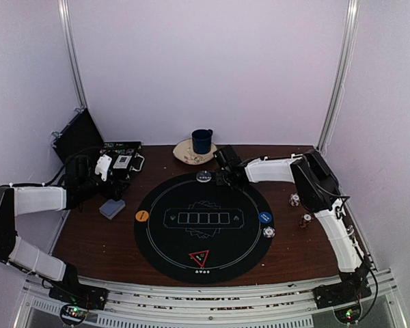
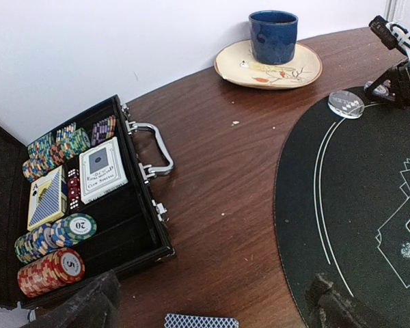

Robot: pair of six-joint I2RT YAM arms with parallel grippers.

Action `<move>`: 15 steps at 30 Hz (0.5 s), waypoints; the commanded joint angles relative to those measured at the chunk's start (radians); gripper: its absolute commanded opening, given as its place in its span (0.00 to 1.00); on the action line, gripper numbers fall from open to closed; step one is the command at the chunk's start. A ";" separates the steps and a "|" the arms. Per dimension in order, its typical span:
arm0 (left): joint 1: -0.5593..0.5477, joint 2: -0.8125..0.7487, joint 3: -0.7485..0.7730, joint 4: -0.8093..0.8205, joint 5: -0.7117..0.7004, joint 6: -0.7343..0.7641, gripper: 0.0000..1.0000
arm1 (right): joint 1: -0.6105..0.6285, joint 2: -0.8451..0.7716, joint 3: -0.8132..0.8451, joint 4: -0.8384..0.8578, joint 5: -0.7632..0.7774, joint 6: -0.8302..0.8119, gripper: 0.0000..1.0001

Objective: Distribute texas hold em gaming equipment
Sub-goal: Place the poker chips pile in the dealer area.

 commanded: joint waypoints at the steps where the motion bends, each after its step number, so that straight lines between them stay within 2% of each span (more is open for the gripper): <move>1: 0.008 0.007 0.026 0.049 -0.008 0.001 0.98 | 0.012 0.050 0.078 -0.023 -0.042 -0.017 0.23; 6: 0.008 0.007 0.026 0.049 -0.007 0.000 0.98 | 0.022 0.097 0.150 -0.062 -0.043 -0.025 0.23; 15: 0.008 0.009 0.028 0.049 -0.004 0.001 0.98 | 0.028 0.089 0.138 -0.060 -0.052 -0.040 0.24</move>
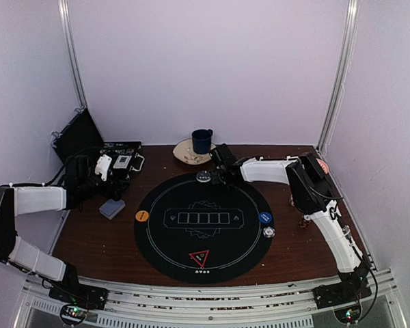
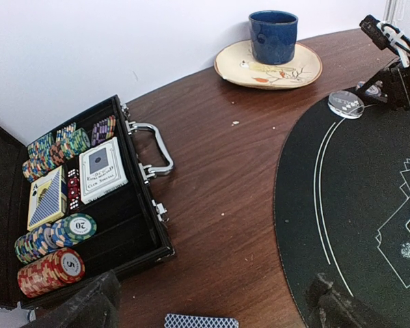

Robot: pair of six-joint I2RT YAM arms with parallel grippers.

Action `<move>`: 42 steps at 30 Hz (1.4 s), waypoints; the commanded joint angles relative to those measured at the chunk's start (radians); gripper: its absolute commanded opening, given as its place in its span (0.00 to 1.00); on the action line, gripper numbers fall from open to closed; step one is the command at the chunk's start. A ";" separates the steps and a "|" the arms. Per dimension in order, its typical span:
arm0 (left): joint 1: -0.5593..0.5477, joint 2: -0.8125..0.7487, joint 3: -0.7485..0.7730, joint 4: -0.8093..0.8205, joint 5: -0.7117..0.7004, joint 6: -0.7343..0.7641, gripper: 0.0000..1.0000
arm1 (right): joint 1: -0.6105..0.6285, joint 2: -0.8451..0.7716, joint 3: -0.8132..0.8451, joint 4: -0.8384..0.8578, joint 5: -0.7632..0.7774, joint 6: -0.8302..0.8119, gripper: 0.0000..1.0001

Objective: Distribute texas hold em gaming equipment
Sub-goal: Place the poker chips pile in the dealer area.

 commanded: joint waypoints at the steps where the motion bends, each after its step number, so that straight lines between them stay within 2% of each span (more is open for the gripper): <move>1: 0.008 0.009 0.028 0.049 -0.006 0.001 0.98 | 0.016 0.013 0.005 -0.013 -0.035 -0.016 0.24; 22: 0.008 0.010 0.027 0.047 -0.005 0.001 0.98 | 0.026 0.004 -0.005 0.004 -0.062 -0.034 0.27; 29: 0.008 0.012 0.028 0.048 -0.005 0.000 0.98 | 0.026 -0.016 -0.013 0.007 -0.060 -0.036 0.34; 42: 0.008 0.008 0.028 0.047 -0.004 0.000 0.98 | 0.026 -0.053 -0.027 0.004 -0.035 -0.040 0.41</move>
